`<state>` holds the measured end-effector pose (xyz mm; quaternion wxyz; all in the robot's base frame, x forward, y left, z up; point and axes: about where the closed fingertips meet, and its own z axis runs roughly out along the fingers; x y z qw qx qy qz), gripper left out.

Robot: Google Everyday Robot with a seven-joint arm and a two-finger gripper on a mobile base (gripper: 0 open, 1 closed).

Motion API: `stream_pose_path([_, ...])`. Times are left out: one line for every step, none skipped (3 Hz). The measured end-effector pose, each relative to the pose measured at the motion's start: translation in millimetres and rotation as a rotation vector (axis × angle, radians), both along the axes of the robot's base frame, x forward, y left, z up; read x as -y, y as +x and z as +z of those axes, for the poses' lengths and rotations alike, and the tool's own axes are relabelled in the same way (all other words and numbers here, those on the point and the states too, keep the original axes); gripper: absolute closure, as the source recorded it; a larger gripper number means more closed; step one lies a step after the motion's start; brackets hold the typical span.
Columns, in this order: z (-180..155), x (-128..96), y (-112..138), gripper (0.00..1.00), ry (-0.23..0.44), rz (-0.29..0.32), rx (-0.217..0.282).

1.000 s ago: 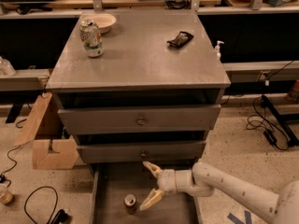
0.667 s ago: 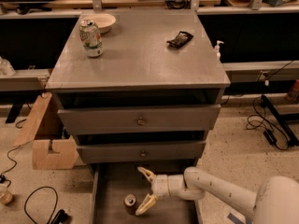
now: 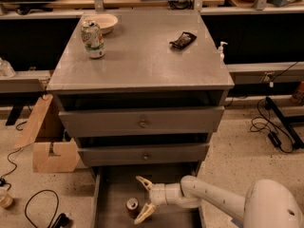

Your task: Pick orange can from bottom drawer and place on counter

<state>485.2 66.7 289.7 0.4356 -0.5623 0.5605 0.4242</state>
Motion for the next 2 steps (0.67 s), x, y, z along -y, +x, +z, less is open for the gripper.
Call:
stream_pose_path([-22, -4, 1, 0.0, -0.006, 0.012, -0.004])
stream_pose_path([-51, -5, 5, 0.0, -0.019, 0.054, 0.01])
